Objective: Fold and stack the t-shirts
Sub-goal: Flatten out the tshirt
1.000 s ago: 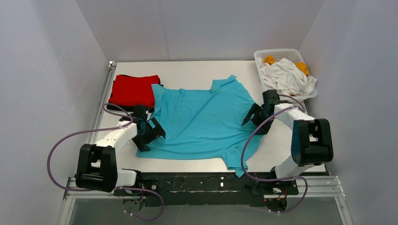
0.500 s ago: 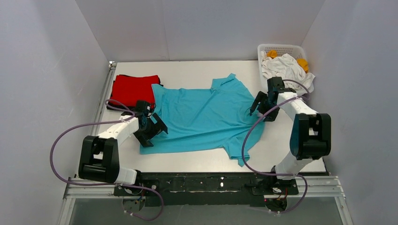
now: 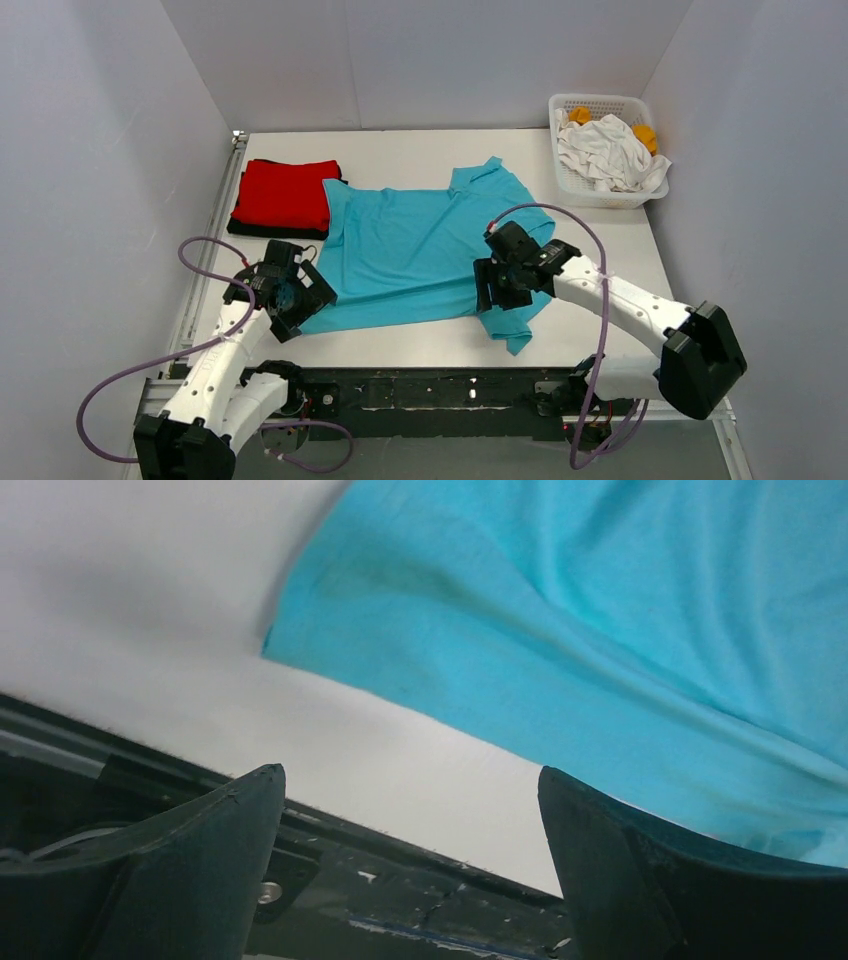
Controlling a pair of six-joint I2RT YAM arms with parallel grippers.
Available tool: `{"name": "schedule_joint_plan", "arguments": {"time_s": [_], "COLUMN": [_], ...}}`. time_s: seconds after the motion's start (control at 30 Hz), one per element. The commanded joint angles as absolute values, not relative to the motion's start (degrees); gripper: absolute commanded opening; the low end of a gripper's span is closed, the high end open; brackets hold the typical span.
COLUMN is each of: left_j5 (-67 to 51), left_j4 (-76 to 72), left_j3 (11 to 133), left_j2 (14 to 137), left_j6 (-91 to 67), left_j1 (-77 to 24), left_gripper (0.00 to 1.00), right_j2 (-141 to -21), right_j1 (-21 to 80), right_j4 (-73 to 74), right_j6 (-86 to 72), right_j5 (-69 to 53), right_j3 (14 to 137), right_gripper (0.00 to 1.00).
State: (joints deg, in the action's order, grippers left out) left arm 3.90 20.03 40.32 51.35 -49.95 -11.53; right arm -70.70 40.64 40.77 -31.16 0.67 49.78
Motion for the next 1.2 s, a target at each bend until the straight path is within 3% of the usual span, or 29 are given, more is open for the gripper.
{"name": "schedule_joint_plan", "arguments": {"time_s": [0.0, 0.27, 0.33, 0.43, 0.47, 0.6, 0.77, 0.87, 1.03, 1.17], "left_j5": [7.97, 9.36, 9.55, 9.41, 9.45, 10.30, 10.11, 9.92, 9.02, 8.27], "left_j4": [32.43, 34.97, 34.82, 34.79, 34.73, 34.32, 33.77, 33.48, 33.49, 33.26], "left_j3": [37.45, 37.28, 37.02, 37.33, 37.45, 37.32, 37.08, 36.98, 37.56, 37.58], "left_j2": [49.37, 46.95, 47.07, 47.62, 47.79, 47.45, 47.28, 47.52, 48.35, 48.45], "left_j6": [-51.66, -51.31, -51.64, -51.85, -51.71, -52.01, -52.00, -52.00, -51.54, -51.50], "left_j1": [-11.78, -11.73, -11.78, -11.78, -11.78, -11.77, -11.78, -11.78, -11.78, -11.78], "left_gripper": [0.99, 1.00, 0.99, 1.00, 0.99, 0.99, 1.00, 1.00, 1.00, 1.00], "right_j2": [-77.40, -87.42, -89.00, -90.53, -90.53, -89.72, -92.39, -94.93, -99.31, -92.11], "right_j1": [45.40, 48.06, 48.22, 49.26, 49.75, 51.40, 54.88, 55.37, 55.45, 55.46], "right_j4": [42.04, 43.91, 44.01, 49.97, 52.84, 65.26, 70.05, 62.44, 52.71, 49.54], "right_j6": [-32.17, -36.20, -37.13, -39.77, -40.40, -43.31, -43.83, -43.29, -43.13, -41.83], "right_j5": [1.52, 4.92, 4.99, 8.52, 9.68, 9.75, -3.12, -11.60, -16.05, -12.58], "right_j3": [51.36, 49.62, 49.67, 54.06, 56.06, 64.38, 73.13, 72.74, 73.19, 70.07], "right_gripper": [0.65, 0.52, 0.39, 0.05, 0.01, 0.01, 0.01, 0.06, 0.41, 0.67]}}
